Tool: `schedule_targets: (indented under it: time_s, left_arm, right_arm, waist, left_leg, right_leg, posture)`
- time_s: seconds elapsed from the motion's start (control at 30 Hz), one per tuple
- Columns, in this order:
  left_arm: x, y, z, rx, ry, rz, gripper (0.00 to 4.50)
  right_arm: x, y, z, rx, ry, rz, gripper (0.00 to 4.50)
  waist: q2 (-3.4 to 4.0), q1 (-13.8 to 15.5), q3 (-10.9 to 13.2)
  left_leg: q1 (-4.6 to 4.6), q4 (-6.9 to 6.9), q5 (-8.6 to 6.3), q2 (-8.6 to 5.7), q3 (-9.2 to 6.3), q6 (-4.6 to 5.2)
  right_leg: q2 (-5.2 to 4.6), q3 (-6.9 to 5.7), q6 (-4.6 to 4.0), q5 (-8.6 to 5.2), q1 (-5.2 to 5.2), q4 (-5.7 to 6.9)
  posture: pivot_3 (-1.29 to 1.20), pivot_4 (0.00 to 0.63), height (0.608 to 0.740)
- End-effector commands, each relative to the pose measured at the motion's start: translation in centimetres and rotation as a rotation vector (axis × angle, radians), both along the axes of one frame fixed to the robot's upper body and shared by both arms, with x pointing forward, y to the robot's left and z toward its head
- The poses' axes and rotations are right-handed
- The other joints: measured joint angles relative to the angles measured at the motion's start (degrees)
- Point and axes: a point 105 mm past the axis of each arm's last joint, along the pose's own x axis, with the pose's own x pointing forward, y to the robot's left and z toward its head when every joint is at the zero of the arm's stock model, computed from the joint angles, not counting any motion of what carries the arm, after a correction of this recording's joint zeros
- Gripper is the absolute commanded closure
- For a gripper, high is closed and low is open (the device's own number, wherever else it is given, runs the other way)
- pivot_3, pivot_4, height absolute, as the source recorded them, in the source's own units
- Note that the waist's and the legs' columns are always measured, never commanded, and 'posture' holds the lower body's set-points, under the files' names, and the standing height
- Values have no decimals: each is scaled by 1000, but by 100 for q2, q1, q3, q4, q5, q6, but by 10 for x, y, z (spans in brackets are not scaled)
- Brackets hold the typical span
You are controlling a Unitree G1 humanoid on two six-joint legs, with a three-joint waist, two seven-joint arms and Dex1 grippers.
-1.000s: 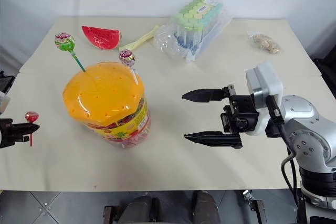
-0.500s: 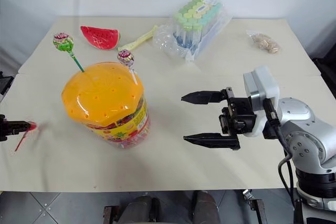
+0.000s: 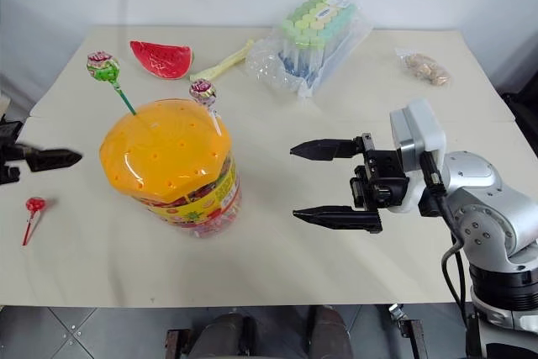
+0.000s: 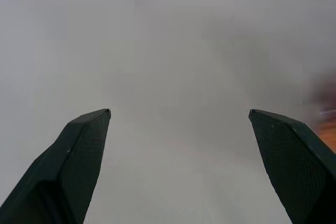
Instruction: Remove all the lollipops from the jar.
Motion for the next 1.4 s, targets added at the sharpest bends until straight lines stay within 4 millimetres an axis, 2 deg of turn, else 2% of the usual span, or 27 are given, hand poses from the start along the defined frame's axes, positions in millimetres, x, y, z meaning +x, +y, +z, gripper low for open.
schedule_targets:
  time_s: [0.03,0.17,0.33,0.47,0.7,0.8,1.03,1.23,1.4]
  left_arm:
    - [-13,-24,39,-11,-308,-278,15]
    - [-17,-41,47,-54,-479,-512,15]
    - [-13,-66,47,-121,-544,-757,15]
    - [-6,-81,43,-147,-526,-874,15]
    - [2,-97,38,-151,-497,-980,15]
    - [9,-101,42,-153,-525,-984,600]
    - [11,-105,52,-161,-534,-993,2798]
    - [12,-111,69,-143,-546,-977,4450]
    - [7,-116,96,-161,-654,-975,4450]
  right_arm:
    - [-3,-2,9,8,-63,-5,0]
    - [-3,-4,11,11,-75,-10,0]
    - [-5,-5,17,16,-100,-15,0]
    - [-6,-7,19,24,-115,-44,0]
    - [-9,-8,19,26,-118,-71,0]
    - [-10,-9,19,27,-123,-84,0]
    - [-10,-11,18,29,-122,-105,0]
    - [-10,-11,17,31,-122,-108,0]
    - [-10,-11,17,29,-122,-105,0]
  waist:
    - [0,-27,0]
    - [0,-36,0]
    - [-2,-3,0]
    - [-3,35,-1]
    - [-5,53,0]
    - [-5,68,0]
    - [-7,75,1]
    - [-9,94,3]
    - [-11,90,4]
  left_leg:
    - [0,0,0,1,1,0]
    - [4,3,0,3,8,0]
    - [3,9,0,2,9,1]
    - [2,16,-1,1,9,4]
    - [2,16,0,1,9,5]
    - [2,17,0,1,9,6]
    - [1,21,0,1,8,8]
    - [-1,34,-1,2,5,8]
    - [-5,46,-3,2,0,13]
  right_leg:
    - [2,-1,0,0,0,1]
    - [5,2,0,0,1,5]
    - [5,3,1,1,2,6]
    - [5,4,2,2,4,9]
    - [5,3,2,2,4,9]
    - [5,3,2,2,4,10]
    - [5,2,3,2,6,9]
    - [5,2,3,3,9,14]
    - [5,1,4,3,13,17]
  posture:
    - [0,150,740]
    - [0,150,740]
    - [0,150,740]
    - [0,150,740]
    - [0,150,740]
    - [0,150,740]
    - [0,150,740]
    - [0,150,740]
    - [0,150,740]
